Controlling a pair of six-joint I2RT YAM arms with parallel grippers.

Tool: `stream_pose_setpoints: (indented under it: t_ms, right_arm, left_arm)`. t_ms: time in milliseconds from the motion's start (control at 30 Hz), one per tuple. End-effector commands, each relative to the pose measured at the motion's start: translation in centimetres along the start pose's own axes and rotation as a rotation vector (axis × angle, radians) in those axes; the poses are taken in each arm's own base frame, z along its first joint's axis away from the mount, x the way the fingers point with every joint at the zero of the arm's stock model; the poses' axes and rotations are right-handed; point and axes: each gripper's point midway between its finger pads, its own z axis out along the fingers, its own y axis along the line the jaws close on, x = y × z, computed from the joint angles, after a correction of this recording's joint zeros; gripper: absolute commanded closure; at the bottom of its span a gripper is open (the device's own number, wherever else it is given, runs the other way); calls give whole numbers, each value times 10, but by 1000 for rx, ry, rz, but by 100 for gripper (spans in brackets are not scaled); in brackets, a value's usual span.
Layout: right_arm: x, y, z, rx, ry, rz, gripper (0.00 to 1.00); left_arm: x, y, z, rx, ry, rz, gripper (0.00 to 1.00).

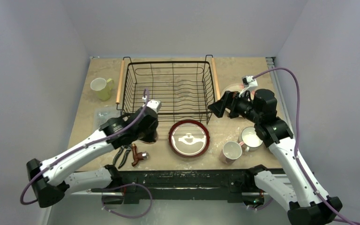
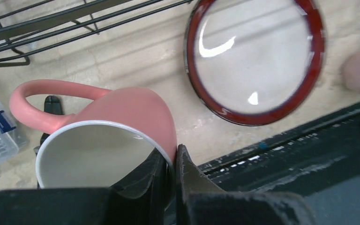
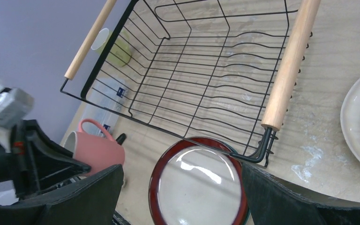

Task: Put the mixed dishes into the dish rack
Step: Pick up the cup at the center of the board, then turn the cup upside down in the dish rack.

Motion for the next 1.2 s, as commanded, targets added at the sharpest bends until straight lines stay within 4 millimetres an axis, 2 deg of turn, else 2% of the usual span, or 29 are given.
stream_pose_setpoints:
  t_ms: [0,233,400,500,633,700,767,867,1000,1167]
  right_arm:
    - [-2,14,3,-86,-10,9,1]
    - [5,35,4,-205,-4,65,1]
    - [16,62,7,-312,16,66,1]
    - [25,83,9,-371,38,59,1]
    - [43,129,7,-559,73,138,1]
    - [44,158,0,-665,48,165,1]
    - [48,174,-2,-694,26,172,1]
    - [48,187,-5,-720,-12,191,1]
    - [45,202,-14,-808,-40,252,1]
    - [45,210,-13,-834,-39,290,1]
  left_arm:
    - [-31,-32,-46,246,-160,-60,100]
    - [-65,-71,-117,660,-452,-165,100]
    - [-76,-85,-160,870,-596,-170,100]
    - [-80,-87,-178,953,-674,-179,100]
    - [-83,-90,-194,1059,-780,-186,100]
    - [-84,-92,-202,1107,-812,-188,100]
    - [-85,-94,-211,1161,-842,-195,100]
    - [-86,-96,-224,1236,-885,-212,100]
    - [-86,-97,-231,1271,-902,-211,100]
    - [-87,-93,-243,1314,-954,-218,100]
